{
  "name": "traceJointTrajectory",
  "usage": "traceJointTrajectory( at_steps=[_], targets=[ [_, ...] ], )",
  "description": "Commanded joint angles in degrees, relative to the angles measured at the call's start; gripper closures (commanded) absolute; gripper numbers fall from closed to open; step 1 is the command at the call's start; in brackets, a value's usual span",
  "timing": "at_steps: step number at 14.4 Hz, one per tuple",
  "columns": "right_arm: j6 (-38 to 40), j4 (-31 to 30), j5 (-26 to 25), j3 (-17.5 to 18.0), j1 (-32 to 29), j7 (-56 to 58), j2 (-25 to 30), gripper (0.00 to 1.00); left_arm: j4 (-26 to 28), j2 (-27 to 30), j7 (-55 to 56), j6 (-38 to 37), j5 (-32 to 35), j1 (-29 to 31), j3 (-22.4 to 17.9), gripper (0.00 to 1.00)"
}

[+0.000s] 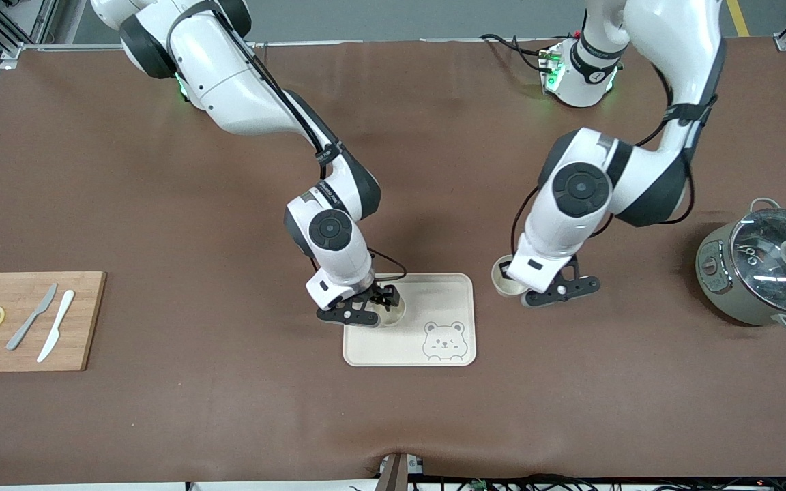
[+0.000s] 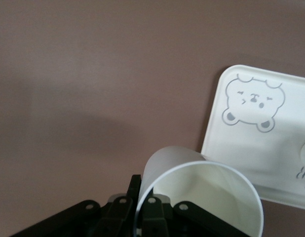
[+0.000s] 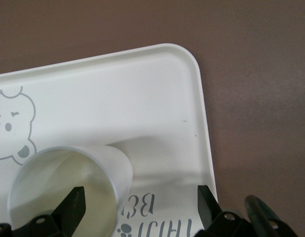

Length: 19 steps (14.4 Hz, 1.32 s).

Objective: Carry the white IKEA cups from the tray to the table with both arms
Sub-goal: 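Lift the cups off the tray and carry them apart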

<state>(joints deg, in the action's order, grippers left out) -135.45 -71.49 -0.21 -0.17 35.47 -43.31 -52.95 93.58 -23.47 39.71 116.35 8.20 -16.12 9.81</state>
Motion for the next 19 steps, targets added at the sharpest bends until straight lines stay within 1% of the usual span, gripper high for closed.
traceJointTrajectory(
  at_steps=[1, 3, 4, 6, 8, 9, 11, 13, 15, 17, 18, 19],
  targets=[
    [-0.78, 1.53, -0.93, -0.53, 0.57, -1.25, -1.28, 0.0, 2.13, 4.47, -5.76, -3.58, -3.62, 3.18, 0.56, 1.0],
    [-0.78, 1.62, -0.76, -0.53, 0.57, -1.25, -1.28, 0.0, 5.46, 8.77, -10.76, -4.46, -7.13, 5.29, 0.56, 1.0],
    [-0.87, 1.71, -0.58, -0.44, 0.57, -1.25, -1.28, 0.03, 7.74, 11.14, -13.66, -4.46, -8.37, 6.7, 0.56, 1.0],
    [-0.96, 1.71, -0.41, -0.44, 0.57, -1.43, -1.28, 0.3, 12.48, 15.71, -19.29, -4.46, -9.95, 9.16, 0.48, 1.0],
    [-0.96, 1.79, -0.32, -0.44, 0.57, -1.52, -1.28, 0.51, 16.62, 18.71, -23.51, -4.2, -10.31, 11.62, 0.56, 1.0],
    [-1.04, 1.79, -0.32, -0.44, 0.57, -1.52, -1.28, 0.62, 19.16, 20.46, -25.36, -3.07, -10.83, 12.68, 0.56, 1.0],
    [-1.31, 1.79, -0.32, -0.44, 0.57, -1.52, -1.28, 0.8, 25.39, 24.15, -28.88, 1.14, -11.89, 14.35, 0.47, 1.0],
    [-1.31, 1.79, -0.32, -0.44, 0.57, -1.61, -1.28, 1.0, 30.85, 26.79, -31.96, 5.45, -12.86, 14.8, 0.39, 1.0],
    [-1.31, 1.71, -0.32, -0.35, 0.57, -1.61, -1.28, 1.0, 36.12, 27.77, -32.85, 10.8, -12.95, 14.97, 0.39, 1.0],
    [-1.31, 1.71, -0.32, -0.35, 0.57, -1.52, -1.28, 1.0, 43.23, 28.74, -34.69, 19.75, -12.95, 14.97, 0.39, 1.0],
    [-1.31, 1.71, -0.32, -0.35, 0.57, -1.61, -1.28, 1.0, 45.71, 28.57, -35.83, 23.62, -12.95, 15.06, 0.39, 1.0],
    [-1.31, 1.71, -0.23, -0.35, 0.57, -1.52, -1.28, 1.0, 47.21, 28.22, -36.27, 25.92, -13.04, 15.06, 0.39, 1.0]
  ],
)
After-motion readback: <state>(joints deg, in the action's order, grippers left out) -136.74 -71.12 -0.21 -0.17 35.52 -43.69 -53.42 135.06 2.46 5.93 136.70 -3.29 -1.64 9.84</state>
